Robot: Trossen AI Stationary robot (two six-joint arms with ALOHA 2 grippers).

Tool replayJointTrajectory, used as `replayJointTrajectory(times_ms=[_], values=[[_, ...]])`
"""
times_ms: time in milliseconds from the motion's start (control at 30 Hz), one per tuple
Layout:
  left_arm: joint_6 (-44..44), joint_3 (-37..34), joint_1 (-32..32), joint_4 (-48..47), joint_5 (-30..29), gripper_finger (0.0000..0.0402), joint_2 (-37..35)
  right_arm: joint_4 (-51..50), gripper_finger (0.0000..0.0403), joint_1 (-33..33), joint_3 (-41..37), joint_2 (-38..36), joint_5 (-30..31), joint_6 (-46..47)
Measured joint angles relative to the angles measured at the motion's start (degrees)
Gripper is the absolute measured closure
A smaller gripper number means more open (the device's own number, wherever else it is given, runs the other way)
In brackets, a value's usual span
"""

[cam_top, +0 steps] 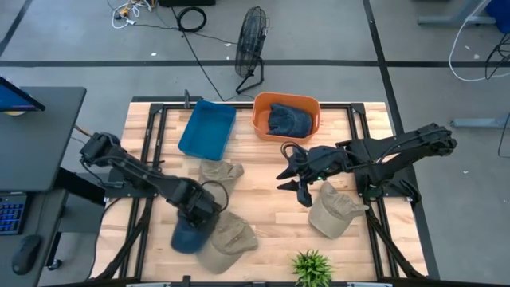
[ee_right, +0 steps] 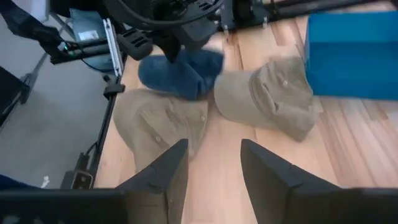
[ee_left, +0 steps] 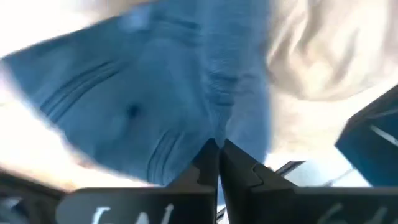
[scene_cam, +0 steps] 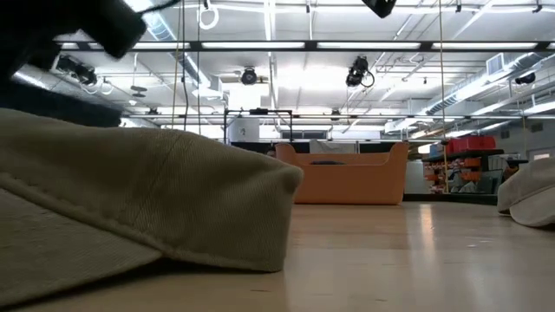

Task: Pick & Place hat
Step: Put the blue cap into the orange bin

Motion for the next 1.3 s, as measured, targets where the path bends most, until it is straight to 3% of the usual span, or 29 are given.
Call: replayJointTrajectory(times_ms=[167, 367, 567, 667, 833, 1067, 1300], values=[[3.39, 12.70, 3.31, -11.07, -5.46, 0.0397, -0.02, 7.01, 0.0221, 0.00, -0.01, 0.62, -0.14, -2.81], [15.42, 22.65, 8.61, -11.76, -15.45, 0.0398, 0.04, 16.46, 0.0163, -1.00, -0.01, 3.90, -1.12, -9.08], [27.12, 23.15, 14.10, -6.86, -17.02, 0.0398, 0.15, 20.47, 0.0126, -2.35, -0.01, 8.07, -2.74, -17.18], [28.35, 23.13, 16.57, -3.82, -17.37, 0.0399, 0.15, 20.14, 0.0123, -2.98, -0.01, 10.25, -3.29, -17.84], [39.29, 23.14, 17.78, -1.12, -16.49, 0.0399, 0.37, 20.33, 0.0126, -3.16, -0.06, 12.51, -2.23, -23.63], [45.57, 23.10, 17.98, -0.28, -13.13, 0.0399, 5.39, 23.68, 0.0126, -5.51, -0.06, 13.38, -1.86, -23.97], [46.96, 23.11, 18.64, 5.65, -13.60, 0.0399, 7.43, 17.22, 0.0126, -8.05, -0.08, 14.19, -7.72, -19.75]])
